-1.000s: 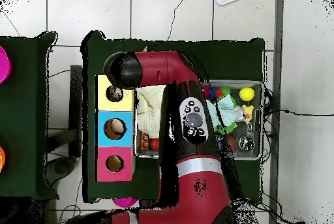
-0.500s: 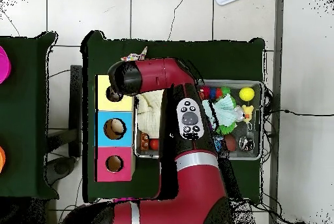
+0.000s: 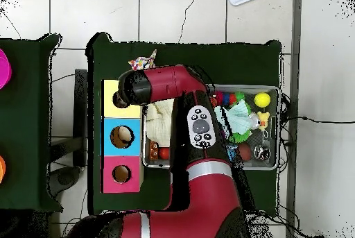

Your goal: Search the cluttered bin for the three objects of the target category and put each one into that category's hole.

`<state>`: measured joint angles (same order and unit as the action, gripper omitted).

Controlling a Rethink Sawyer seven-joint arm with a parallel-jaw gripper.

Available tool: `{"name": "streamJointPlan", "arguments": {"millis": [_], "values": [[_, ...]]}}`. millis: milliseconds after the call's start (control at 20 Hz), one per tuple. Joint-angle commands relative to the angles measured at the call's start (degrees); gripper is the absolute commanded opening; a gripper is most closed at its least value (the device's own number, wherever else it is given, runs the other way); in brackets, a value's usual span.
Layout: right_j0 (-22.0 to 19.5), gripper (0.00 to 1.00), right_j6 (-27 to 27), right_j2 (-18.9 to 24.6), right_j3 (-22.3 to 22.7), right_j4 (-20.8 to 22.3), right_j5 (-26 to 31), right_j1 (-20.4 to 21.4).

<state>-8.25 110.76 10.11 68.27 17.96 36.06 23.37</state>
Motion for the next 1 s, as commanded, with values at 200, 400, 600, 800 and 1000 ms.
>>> {"name": "streamJointPlan", "arguments": {"millis": [200,400,600,800,1000], "values": [[-2.5,1.00,-2.4,1.6,5.1,3.9,-3.6,-2.6],[-2.9,1.00,-3.0,1.7,5.1,4.7,-4.3,-3.1],[-3.5,1.00,-3.0,1.7,5.6,4.9,-4.8,-3.6],[-4.0,1.00,-3.8,2.0,5.5,5.6,-4.8,-4.0],[-4.2,1.00,-3.7,2.1,5.2,6.1,-5.0,-4.5]]}}
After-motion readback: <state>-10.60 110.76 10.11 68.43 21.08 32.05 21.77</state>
